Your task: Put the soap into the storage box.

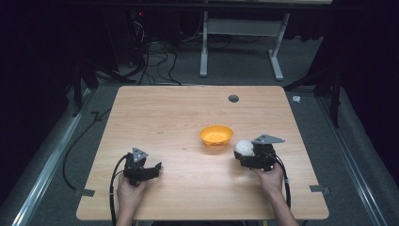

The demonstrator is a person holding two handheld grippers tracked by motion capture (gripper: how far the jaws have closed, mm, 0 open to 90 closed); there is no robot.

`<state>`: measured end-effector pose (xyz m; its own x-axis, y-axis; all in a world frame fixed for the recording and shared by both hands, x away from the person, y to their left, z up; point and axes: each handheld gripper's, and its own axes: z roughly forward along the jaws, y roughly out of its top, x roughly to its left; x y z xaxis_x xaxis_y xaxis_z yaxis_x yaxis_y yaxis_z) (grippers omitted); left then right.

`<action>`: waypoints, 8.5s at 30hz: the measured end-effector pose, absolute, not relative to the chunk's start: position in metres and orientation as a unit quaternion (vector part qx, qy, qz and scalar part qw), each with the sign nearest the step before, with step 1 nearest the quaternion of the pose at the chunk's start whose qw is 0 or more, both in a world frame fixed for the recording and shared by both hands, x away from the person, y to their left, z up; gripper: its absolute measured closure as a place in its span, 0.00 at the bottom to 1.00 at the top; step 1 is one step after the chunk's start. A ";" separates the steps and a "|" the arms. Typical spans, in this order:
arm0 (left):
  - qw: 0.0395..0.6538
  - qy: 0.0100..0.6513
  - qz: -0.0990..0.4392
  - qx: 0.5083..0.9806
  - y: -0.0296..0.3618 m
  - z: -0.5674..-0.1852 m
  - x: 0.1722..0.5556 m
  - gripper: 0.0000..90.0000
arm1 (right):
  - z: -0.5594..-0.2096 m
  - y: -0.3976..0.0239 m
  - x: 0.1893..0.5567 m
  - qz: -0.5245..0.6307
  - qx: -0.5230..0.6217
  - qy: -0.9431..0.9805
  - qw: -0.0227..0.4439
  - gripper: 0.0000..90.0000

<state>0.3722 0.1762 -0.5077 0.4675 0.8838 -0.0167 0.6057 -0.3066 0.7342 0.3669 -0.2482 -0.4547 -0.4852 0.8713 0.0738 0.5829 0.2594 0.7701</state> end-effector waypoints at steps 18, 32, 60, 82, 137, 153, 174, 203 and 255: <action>0.347 0.476 0.200 0.783 0.176 -0.508 0.372 0.23 | -0.441 -0.235 0.377 0.398 0.451 0.778 0.181 0.28; 0.347 0.476 0.200 0.783 0.176 -0.508 0.372 0.23 | -0.433 -0.227 0.385 0.405 0.440 0.782 0.176 0.28; 0.346 0.475 0.200 0.784 0.177 -0.508 0.372 0.23 | -0.420 -0.206 0.417 0.413 0.428 0.787 0.163 0.28; 0.346 0.475 0.200 0.784 0.177 -0.508 0.372 0.23 | -0.426 -0.186 0.441 0.394 0.429 0.798 0.157 0.28; 0.347 0.475 0.200 0.784 0.177 -0.508 0.372 0.23 | -0.443 -0.177 0.460 0.385 0.443 0.795 0.154 0.28; 0.347 0.475 0.199 0.784 0.177 -0.508 0.372 0.23 | -0.427 -0.192 0.451 0.412 0.444 0.778 0.166 0.30; 0.347 0.475 0.199 0.784 0.177 -0.508 0.372 0.23 | -0.412 -0.208 0.437 0.427 0.441 0.770 0.176 0.30; 0.346 0.475 0.200 0.784 0.176 -0.508 0.372 0.23 | -0.408 -0.242 0.412 0.441 0.456 0.747 0.196 0.33; 0.347 0.475 0.200 0.783 0.176 -0.508 0.372 0.23 | -0.421 -0.285 0.356 0.462 0.481 0.717 0.206 0.33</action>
